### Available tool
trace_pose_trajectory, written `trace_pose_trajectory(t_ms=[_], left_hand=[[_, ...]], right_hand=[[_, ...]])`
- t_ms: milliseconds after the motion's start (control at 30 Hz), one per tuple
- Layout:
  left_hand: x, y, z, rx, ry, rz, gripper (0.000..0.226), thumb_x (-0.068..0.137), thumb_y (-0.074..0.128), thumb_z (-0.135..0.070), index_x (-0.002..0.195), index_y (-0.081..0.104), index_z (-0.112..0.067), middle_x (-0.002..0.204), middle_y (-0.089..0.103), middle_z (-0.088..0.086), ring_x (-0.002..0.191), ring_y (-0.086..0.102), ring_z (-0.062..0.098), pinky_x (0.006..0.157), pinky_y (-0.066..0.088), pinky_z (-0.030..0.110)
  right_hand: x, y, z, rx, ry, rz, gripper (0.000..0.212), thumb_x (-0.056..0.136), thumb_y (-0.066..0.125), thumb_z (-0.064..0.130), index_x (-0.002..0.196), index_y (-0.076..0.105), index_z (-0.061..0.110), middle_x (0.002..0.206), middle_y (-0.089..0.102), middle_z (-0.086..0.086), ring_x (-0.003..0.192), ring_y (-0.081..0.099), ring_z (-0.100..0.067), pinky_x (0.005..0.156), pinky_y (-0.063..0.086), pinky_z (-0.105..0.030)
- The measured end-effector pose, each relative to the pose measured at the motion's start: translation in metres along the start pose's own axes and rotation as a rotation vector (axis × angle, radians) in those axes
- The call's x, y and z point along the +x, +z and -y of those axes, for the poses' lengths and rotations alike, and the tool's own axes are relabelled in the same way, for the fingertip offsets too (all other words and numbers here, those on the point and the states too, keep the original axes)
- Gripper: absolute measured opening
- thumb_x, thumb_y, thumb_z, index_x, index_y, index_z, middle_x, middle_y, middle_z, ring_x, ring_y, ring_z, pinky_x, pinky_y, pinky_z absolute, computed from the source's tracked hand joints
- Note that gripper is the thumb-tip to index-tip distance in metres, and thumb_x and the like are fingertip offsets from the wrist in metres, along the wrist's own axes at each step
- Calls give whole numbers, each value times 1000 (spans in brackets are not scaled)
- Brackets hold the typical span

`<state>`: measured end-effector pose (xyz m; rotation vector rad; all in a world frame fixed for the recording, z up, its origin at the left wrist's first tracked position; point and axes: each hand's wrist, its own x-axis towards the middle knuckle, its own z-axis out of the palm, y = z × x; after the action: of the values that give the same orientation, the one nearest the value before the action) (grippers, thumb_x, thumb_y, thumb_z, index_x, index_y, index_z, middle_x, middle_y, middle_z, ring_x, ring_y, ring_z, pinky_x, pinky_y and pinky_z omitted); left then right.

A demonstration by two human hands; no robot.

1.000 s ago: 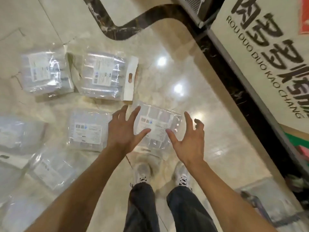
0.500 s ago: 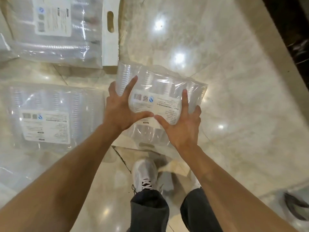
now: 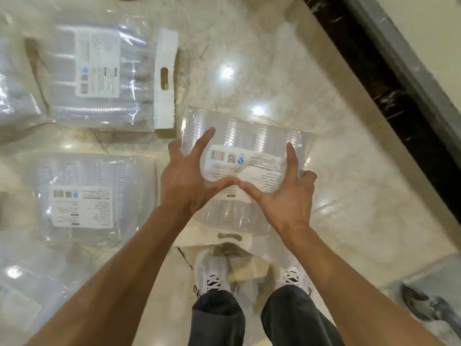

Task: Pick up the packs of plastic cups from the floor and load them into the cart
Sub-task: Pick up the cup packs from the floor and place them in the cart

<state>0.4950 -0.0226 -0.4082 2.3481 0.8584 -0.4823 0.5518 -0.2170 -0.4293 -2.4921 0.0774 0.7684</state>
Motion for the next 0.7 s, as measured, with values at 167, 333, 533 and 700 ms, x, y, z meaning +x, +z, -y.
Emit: trace_pose_trajectory(t_ms=[167,333,533,700], left_hand=[[-43,-96,-93,-22,68,-41,119,50,58,-100,155,16,-62,162,22,19,129,58,39,101,52,50],[-100,-222,-207,-36,161,-129,109,60,62,-96,154,18,-63,162,25,17,132,55,37,105,48,49],[-198,-351,-339,-49,332,-131,109,59,61,-96,154,22,-61,151,34,12,129,55,38,102,49,49],[-299,-415,-443,-66,511,-115,104,62,61,-95,153,24,-61,145,40,15,130,51,38,101,49,47]], right_hand=[[-35,-123,61,40,-20,-111,128,52,68,97,155,6,56,127,32,-8,123,43,-34,105,48,-52],[-92,-274,135,52,-60,-254,128,50,63,102,156,7,56,122,32,-6,117,44,-31,102,49,-47],[-203,-456,194,35,-8,-394,125,54,58,102,157,7,53,131,37,-14,122,43,-34,102,45,-47],[-309,-589,200,22,68,-548,125,55,55,103,159,10,50,128,43,-18,121,44,-37,100,43,-47]])
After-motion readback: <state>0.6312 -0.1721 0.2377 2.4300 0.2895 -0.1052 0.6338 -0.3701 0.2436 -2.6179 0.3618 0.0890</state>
